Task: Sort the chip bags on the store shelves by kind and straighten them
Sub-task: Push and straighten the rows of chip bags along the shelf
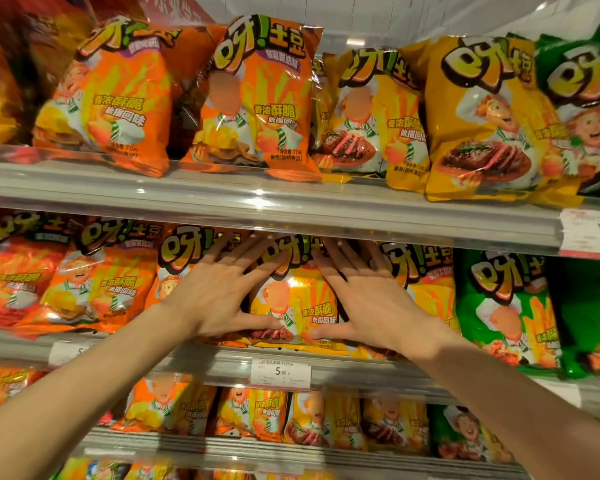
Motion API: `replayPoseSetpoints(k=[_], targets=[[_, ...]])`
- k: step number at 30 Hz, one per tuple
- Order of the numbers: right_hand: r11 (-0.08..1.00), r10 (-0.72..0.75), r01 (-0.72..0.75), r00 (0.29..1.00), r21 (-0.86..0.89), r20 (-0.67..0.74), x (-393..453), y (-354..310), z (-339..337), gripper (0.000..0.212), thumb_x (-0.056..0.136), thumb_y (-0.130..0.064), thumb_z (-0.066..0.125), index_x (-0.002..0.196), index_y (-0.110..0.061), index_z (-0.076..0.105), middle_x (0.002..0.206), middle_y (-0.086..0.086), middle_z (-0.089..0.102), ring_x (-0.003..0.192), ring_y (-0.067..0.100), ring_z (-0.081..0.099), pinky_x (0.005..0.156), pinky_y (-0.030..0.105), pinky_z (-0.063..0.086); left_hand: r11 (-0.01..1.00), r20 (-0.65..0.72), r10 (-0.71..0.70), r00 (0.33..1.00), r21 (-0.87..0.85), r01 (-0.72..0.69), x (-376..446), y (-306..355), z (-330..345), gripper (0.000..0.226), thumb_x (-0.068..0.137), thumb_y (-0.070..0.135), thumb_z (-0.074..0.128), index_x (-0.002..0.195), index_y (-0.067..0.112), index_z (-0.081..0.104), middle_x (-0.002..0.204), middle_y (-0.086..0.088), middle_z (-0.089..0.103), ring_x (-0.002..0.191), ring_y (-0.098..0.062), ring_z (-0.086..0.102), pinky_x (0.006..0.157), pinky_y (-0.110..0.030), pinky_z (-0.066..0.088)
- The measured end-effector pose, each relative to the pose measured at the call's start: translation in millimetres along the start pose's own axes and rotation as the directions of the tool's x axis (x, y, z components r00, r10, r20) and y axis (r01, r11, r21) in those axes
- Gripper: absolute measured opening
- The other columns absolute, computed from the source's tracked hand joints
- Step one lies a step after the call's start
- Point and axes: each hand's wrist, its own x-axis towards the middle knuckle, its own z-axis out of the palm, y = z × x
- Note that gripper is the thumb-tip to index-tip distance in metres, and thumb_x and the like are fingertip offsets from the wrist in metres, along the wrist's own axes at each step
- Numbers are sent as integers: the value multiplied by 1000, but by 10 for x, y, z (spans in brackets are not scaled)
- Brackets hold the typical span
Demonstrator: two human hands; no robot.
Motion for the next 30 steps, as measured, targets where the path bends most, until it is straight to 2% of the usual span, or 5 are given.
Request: replayPoseSetpoints(k=[6, 10, 16, 22, 30], targets=[[999, 13, -12, 999, 39, -39, -118, -22, -29, 114, 77, -94, 30, 161, -25, -4, 169, 4, -3, 156, 23, -3, 124, 53, -4, 1000, 6, -12, 1000, 7, 12, 14, 67, -73, 104, 77, 96, 24, 160, 35, 10, 166, -6, 16, 152, -26, 16, 124, -46, 1], [996, 92, -89, 989, 26, -114, -343, 109, -111, 100, 85, -89, 26, 159, -23, 19, 158, 6, 40, 144, 28, 40, 119, 54, 22, 999, -49, 7, 999, -31, -8, 69, 359, -120, 90, 88, 85, 28, 158, 30, 24, 161, -9, 34, 148, -28, 33, 122, -48, 15], [984, 173, -175, 983, -35, -54, -740, 609, -53, 100, 84, -89, 24, 153, -18, 36, 147, 8, 53, 135, 31, 50, 115, 56, 29, 993, -92, 99, 991, -59, -105, 405, 969, -103, 88, 91, 78, 31, 156, 18, 31, 150, -10, 48, 139, -28, 45, 116, -50, 26], [979, 199, -197, 979, -48, 42, -1030, 1035, -76, 122, 68, -102, 23, 160, -22, 17, 163, 7, 31, 149, 29, 30, 121, 54, 12, 994, -166, 74, 983, -65, -86, 743, 1387, -128, 106, 78, 92, 32, 150, 15, 41, 141, -10, 58, 128, -31, 57, 110, -52, 38], [992, 119, -116, 991, -45, 62, -1021, 1196, -23, 129, 64, -103, 33, 160, -24, -3, 168, 3, 5, 155, 25, 9, 123, 48, 0, 994, -107, 90, 990, -51, -96, 903, 1362, -51, 124, 66, 101, 29, 161, 23, 12, 162, -10, 30, 151, -31, 27, 123, -50, 9]])
